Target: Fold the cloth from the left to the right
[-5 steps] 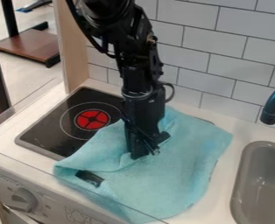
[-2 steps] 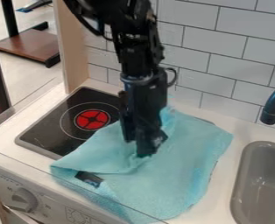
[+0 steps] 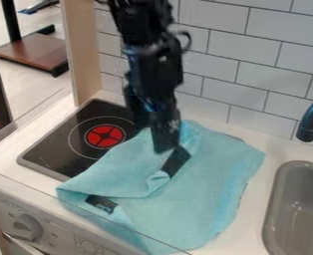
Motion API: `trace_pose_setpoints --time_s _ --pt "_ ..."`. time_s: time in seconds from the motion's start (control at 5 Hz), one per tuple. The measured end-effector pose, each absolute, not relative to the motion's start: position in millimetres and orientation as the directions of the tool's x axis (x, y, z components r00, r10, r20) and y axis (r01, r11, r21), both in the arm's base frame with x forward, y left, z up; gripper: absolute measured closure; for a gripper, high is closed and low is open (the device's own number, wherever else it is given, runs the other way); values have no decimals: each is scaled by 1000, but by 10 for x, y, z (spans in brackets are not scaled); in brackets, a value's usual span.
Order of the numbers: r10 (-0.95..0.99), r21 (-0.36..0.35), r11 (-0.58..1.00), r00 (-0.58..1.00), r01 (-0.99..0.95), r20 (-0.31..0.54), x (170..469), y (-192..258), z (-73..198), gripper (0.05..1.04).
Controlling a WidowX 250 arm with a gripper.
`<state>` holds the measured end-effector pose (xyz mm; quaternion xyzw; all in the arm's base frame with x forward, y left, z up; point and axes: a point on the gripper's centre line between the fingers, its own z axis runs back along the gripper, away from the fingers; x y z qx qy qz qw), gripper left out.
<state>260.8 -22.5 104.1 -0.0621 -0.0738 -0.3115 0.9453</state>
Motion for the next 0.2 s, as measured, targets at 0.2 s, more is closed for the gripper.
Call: trace_pose_setpoints --time_s 0.2 --pt "-586 -67 794 790 605 182 2612 -221 1053 85"
